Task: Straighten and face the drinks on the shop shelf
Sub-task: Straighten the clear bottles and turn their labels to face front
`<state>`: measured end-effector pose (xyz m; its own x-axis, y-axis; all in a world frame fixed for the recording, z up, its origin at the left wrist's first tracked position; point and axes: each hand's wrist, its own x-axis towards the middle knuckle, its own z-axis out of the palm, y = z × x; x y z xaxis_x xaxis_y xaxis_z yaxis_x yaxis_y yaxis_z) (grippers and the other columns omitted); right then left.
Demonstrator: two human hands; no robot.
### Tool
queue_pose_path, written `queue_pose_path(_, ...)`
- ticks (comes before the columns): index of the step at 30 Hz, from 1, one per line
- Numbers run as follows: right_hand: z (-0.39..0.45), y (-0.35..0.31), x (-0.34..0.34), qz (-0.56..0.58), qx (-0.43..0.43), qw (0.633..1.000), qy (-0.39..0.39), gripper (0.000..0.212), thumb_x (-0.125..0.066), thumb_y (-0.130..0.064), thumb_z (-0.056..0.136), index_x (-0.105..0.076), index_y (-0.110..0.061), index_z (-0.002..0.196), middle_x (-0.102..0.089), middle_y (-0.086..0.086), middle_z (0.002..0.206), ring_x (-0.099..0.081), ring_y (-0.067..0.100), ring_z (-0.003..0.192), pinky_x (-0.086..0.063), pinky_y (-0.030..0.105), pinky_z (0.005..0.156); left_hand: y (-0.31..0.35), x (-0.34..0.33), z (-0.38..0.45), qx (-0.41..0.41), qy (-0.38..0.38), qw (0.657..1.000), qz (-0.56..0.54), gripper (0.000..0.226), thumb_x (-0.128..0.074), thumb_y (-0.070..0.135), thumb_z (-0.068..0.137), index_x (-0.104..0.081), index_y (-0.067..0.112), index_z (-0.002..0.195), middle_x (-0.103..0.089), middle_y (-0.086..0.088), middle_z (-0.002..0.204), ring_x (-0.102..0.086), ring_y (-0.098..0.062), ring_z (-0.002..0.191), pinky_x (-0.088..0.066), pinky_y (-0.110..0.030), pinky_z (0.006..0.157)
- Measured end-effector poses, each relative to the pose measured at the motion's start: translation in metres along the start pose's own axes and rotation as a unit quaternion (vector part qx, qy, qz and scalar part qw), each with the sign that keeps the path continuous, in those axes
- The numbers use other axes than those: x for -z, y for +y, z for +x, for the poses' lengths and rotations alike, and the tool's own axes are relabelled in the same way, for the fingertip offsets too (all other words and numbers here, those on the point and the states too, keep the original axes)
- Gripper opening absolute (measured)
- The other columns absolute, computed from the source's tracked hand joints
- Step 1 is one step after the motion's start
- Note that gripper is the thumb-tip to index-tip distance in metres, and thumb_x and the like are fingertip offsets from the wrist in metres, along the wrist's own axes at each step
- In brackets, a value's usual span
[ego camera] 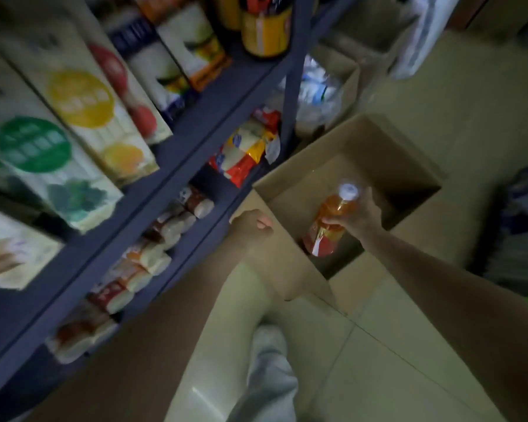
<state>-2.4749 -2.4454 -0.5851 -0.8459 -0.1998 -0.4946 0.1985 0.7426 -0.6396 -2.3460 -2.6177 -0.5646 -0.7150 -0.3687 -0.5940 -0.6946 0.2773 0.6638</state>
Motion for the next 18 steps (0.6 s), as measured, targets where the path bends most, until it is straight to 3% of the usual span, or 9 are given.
queue_pose_path(1, 0.017, 0.006, -0.014, -0.01, -0.016, 1.0, 0.015, 0.086, -0.086, -0.019, 0.065, -0.034, -0.008, 0.134, -0.054, 0.007, 0.125, -0.051, 0.023, 0.119, -0.04, 0.034, 0.096, -0.014, -0.013, 0.021, 0.003, -0.006, 1.0, -0.003, 0.01, -0.056, 0.0, 0.087, -0.063, 0.001, 0.094, -0.065, -0.02, 0.094, -0.063, -0.019, 0.088, -0.046, -0.027, 0.073)
queue_pose_path(3, 0.06, 0.026, -0.045, -0.015, -0.029, 0.999, 0.027, 0.09, -0.086, -0.02, 0.064, -0.032, -0.009, 0.135, -0.052, 0.011, 0.133, -0.048, 0.029, 0.125, -0.038, 0.037, 0.102, -0.04, -0.033, 0.059, 0.015, -0.022, 0.999, 0.029, 0.02, -0.055, 0.006, 0.088, -0.062, 0.001, 0.107, -0.064, -0.016, 0.109, -0.059, -0.03, 0.102, -0.047, -0.03, 0.077)
queue_pose_path(9, 0.134, 0.073, -0.131, -0.011, 0.019, 0.999, 0.033, 0.081, -0.084, -0.014, 0.066, -0.035, -0.008, 0.13, -0.057, 0.011, 0.126, -0.052, 0.032, 0.12, -0.039, 0.031, 0.095, -0.094, -0.065, 0.128, 0.041, -0.007, 0.998, 0.043, 0.027, -0.051, 0.01, 0.092, -0.058, 0.005, 0.117, -0.06, -0.012, 0.121, -0.055, -0.028, 0.11, -0.045, -0.029, 0.081)
queue_pose_path(13, 0.149, 0.078, -0.162, -0.051, 0.053, 0.997, -0.002, 0.058, -0.076, -0.019, 0.076, -0.044, -0.007, 0.123, -0.063, 0.015, 0.115, -0.058, 0.036, 0.106, -0.04, 0.028, 0.081, -0.098, -0.064, 0.133, 0.031, 0.004, 0.999, 0.037, 0.026, -0.05, 0.01, 0.092, -0.057, 0.008, 0.117, -0.061, -0.011, 0.119, -0.056, -0.025, 0.108, -0.044, -0.027, 0.08)
queue_pose_path(15, 0.145, 0.069, -0.157, -0.105, 0.045, 0.992, -0.06, 0.055, -0.075, -0.022, 0.078, -0.048, -0.005, 0.123, -0.06, 0.018, 0.119, -0.056, 0.036, 0.112, -0.039, 0.03, 0.086, -0.092, -0.056, 0.127, 0.024, 0.012, 0.999, 0.034, 0.025, -0.051, 0.01, 0.092, -0.058, 0.008, 0.115, -0.061, -0.011, 0.117, -0.057, -0.025, 0.107, -0.045, -0.027, 0.081)
queue_pose_path(18, 0.127, 0.041, -0.122, -0.12, 0.022, 0.988, -0.096, 0.07, -0.072, -0.021, 0.083, -0.035, -0.001, 0.139, -0.047, 0.019, 0.139, -0.044, 0.033, 0.129, -0.033, 0.027, 0.099, -0.071, -0.035, 0.103, 0.02, 0.04, 0.999, 0.013, 0.026, -0.05, 0.008, 0.091, -0.056, 0.006, 0.116, -0.061, -0.01, 0.115, -0.056, -0.024, 0.106, -0.04, -0.019, 0.073)
